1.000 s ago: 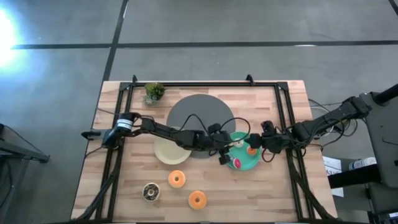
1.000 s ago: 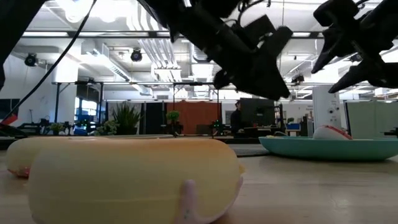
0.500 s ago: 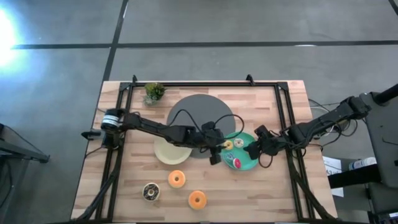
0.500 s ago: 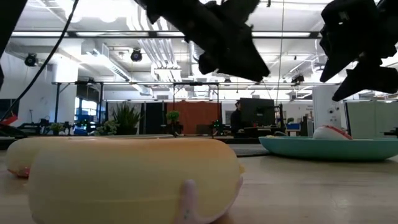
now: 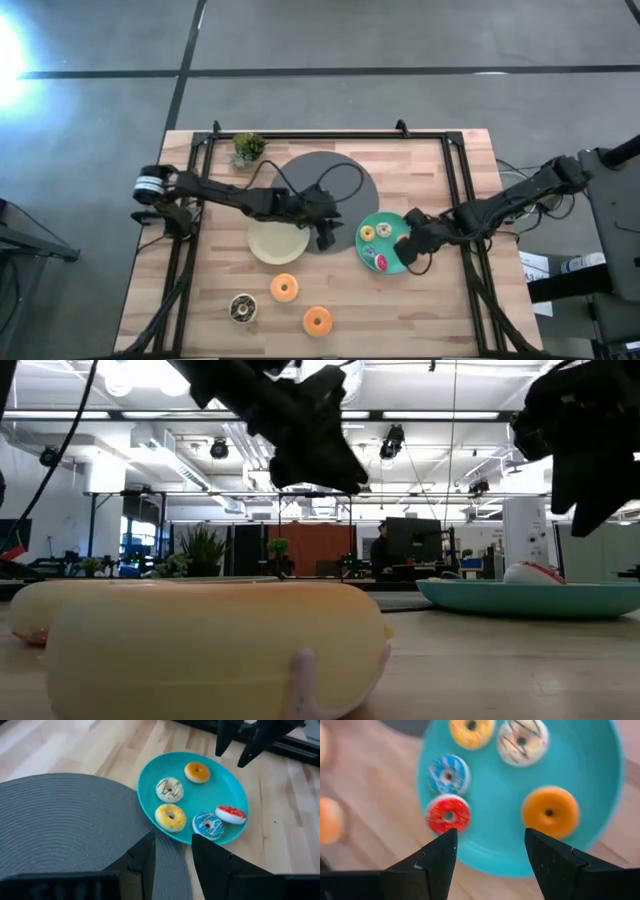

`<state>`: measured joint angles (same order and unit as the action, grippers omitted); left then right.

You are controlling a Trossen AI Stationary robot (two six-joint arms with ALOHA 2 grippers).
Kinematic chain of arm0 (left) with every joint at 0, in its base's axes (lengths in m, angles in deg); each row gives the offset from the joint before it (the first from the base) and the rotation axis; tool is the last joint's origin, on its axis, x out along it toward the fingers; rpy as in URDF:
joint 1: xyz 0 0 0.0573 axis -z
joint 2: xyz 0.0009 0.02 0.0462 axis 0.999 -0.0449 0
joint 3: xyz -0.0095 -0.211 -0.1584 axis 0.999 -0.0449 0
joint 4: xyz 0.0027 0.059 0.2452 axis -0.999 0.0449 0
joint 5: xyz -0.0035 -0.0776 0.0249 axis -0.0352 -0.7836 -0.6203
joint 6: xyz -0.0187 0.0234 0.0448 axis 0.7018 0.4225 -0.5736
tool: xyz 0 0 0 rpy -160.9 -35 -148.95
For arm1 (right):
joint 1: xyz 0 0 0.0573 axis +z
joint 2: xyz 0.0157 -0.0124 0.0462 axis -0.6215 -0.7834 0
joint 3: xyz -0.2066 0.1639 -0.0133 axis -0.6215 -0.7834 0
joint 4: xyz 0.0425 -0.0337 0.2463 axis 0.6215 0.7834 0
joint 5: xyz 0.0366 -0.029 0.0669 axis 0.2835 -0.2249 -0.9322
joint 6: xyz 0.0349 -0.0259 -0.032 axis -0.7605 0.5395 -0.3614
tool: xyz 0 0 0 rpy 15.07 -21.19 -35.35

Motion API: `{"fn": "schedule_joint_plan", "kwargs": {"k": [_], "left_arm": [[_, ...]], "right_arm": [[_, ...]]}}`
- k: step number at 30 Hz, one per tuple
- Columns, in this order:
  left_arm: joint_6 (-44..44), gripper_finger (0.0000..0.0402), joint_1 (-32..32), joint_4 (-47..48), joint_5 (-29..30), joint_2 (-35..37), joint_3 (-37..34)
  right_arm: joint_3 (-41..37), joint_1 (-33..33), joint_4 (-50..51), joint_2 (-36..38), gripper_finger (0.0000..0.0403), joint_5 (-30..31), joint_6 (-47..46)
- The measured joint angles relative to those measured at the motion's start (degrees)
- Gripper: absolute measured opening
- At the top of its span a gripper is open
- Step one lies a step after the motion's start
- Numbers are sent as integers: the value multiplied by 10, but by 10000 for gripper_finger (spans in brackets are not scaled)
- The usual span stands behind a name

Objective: Pick & Place donuts
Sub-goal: Put the small orange donut on the green plate

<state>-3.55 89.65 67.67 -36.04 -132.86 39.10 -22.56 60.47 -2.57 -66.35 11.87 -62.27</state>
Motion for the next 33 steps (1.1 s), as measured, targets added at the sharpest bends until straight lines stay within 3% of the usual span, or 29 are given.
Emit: {"fn": "schedule_joint_plan", "kwargs": {"k": [5,12,15,18,23,28,33], "left_arm": [[1,101,-6,-35,0,32,-36],[21,101,-27,-41,-5,42,-51],[26,101,-36,-34,-26,43,-53],[31,101,-41,-22,-53,43,-53],[31,101,-42,-20,-60,43,-53],[34,101,-42,-23,-61,43,-53],[34,101,-42,-29,-62,43,-47]], "right_arm": [[73,1,97,-79,224,-37,0],[151,8,146,-173,224,-39,-13],[185,17,201,-219,224,-35,-20],[205,22,242,-256,222,-67,-23],[207,13,234,-271,205,-121,-28],[209,-6,231,-251,185,-99,-37],[208,-32,228,-270,185,-78,13]]}}
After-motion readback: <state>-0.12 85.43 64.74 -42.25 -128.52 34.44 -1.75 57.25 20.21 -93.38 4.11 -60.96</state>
